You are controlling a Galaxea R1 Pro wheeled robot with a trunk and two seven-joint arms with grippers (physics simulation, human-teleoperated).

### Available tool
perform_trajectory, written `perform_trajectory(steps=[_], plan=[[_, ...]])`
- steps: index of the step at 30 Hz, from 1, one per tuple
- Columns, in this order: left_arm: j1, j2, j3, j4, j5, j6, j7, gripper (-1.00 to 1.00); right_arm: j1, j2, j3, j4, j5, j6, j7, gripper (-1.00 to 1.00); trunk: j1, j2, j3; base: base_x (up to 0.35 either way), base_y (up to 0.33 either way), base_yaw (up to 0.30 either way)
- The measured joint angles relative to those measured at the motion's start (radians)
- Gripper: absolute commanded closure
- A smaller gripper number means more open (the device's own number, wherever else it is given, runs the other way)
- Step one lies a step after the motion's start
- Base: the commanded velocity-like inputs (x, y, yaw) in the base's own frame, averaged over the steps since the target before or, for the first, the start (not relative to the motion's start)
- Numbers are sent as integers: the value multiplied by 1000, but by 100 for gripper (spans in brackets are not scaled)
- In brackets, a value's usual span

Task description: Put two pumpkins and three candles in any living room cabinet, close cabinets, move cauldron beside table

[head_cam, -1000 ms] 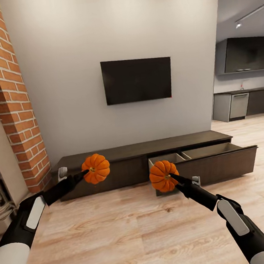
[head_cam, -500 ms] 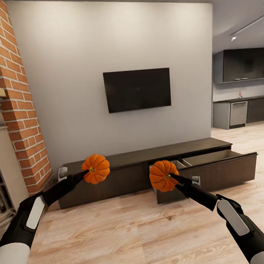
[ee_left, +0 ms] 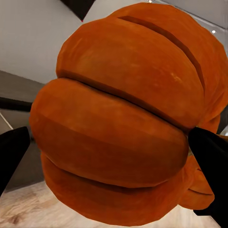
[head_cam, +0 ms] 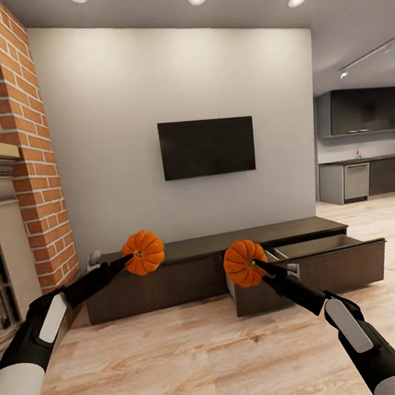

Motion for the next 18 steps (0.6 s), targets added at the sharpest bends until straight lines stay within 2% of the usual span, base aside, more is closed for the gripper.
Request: perform_trajectory(steps=[3, 18], plan=[[0, 0, 0, 0, 0, 0, 0, 100, 0, 0, 0, 1, 1, 0, -1, 100, -1, 1, 10, 0, 0, 0], [0, 0, 0, 0, -1, 0, -1, 100, 0, -1, 0, 3, 4, 1, -5, 100, -59, 106, 34, 0, 0, 0]])
